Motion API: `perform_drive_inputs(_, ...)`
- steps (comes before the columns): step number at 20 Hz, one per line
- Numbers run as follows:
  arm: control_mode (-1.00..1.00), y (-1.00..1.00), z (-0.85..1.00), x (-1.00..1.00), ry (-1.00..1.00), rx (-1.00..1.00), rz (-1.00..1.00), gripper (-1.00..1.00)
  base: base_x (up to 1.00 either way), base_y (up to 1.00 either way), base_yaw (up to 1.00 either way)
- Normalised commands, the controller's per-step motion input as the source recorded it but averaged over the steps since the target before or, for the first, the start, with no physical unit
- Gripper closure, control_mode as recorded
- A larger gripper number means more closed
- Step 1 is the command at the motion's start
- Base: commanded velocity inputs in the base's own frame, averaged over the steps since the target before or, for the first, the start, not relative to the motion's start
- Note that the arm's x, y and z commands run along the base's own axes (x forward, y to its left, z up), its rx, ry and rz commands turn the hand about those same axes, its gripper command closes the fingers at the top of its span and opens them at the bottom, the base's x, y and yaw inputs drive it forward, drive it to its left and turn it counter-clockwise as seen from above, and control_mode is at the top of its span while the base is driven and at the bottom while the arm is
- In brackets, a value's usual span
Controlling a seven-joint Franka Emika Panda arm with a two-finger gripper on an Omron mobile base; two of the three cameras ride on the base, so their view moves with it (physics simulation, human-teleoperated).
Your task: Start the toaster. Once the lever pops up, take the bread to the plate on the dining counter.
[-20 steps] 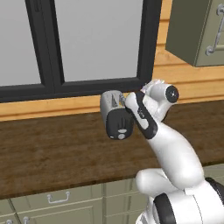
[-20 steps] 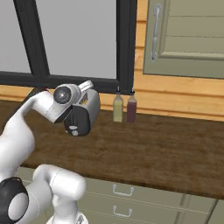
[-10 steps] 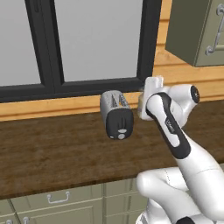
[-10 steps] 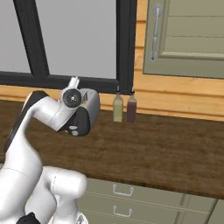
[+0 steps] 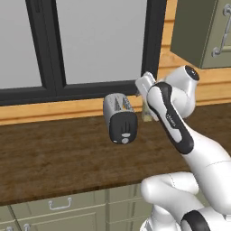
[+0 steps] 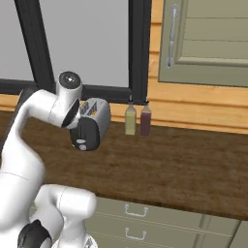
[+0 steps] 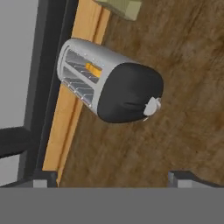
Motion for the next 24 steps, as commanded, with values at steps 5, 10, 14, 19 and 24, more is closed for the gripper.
perform_drive_inputs(5, -1.00, -0.16, -0.03, 0.46, -0.06, -0.33, 0.46, -1.00, 0.00, 0.00, 0.00)
perform_drive_inputs(10, -1.00, -0.26, -0.19, 0.46, -0.08, -0.24, 0.65, -1.00, 0.00, 0.00, 0.00)
perform_drive_inputs(14, -1.00, 0.00, -0.18, 0.43, -0.04, -0.19, 0.32, -1.00, 0.00, 0.00, 0.00)
perform_drive_inputs(19, -1.00, 0.11, -0.16, 0.09, -0.05, -0.22, 0.05, -1.00, 0.00, 0.00, 0.00)
perform_drive_inputs(24, -1.00, 0.10, -0.24, 0.03, -0.05, -0.15, 0.00, -1.00, 0.00, 0.00, 0.00)
